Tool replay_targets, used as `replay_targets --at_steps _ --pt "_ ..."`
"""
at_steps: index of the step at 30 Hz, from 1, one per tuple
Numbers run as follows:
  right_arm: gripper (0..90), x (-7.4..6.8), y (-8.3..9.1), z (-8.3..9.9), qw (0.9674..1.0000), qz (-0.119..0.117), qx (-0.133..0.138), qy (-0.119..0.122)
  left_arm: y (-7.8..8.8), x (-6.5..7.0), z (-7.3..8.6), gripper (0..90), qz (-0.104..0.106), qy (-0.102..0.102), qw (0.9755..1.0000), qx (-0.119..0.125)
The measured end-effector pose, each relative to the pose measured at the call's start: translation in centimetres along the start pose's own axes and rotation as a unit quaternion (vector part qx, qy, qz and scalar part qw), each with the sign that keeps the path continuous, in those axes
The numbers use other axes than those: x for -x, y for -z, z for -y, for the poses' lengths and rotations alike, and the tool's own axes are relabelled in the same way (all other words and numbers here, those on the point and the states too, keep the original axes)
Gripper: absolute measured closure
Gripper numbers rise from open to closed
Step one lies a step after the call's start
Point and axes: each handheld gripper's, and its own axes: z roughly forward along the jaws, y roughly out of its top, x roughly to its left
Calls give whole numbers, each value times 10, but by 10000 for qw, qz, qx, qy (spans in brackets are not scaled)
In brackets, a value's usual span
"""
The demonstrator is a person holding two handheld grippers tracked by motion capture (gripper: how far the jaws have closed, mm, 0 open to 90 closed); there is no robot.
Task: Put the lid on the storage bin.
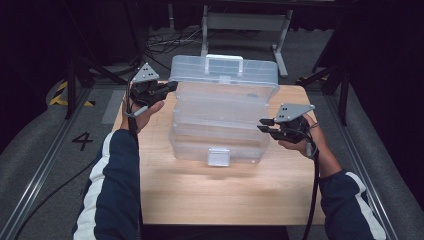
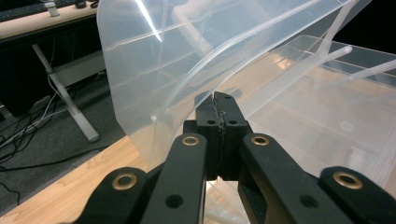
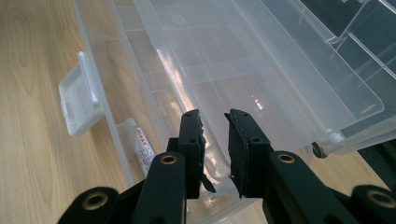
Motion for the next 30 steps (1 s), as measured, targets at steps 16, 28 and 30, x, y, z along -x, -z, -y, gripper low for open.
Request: replay_targets --at_steps 16,28,30 --pt "706 -2 17 11 9996 52 234 -129 4 8 7 897 82 -105 9999 -72" --pt "614 1 22 32 9990 174 -2 -404 5 15 16 897 176 -196 9995 -189" --pt "595 1 21 34 9988 201 -40 -444 5 17 17 897 192 -236 9993 -228"
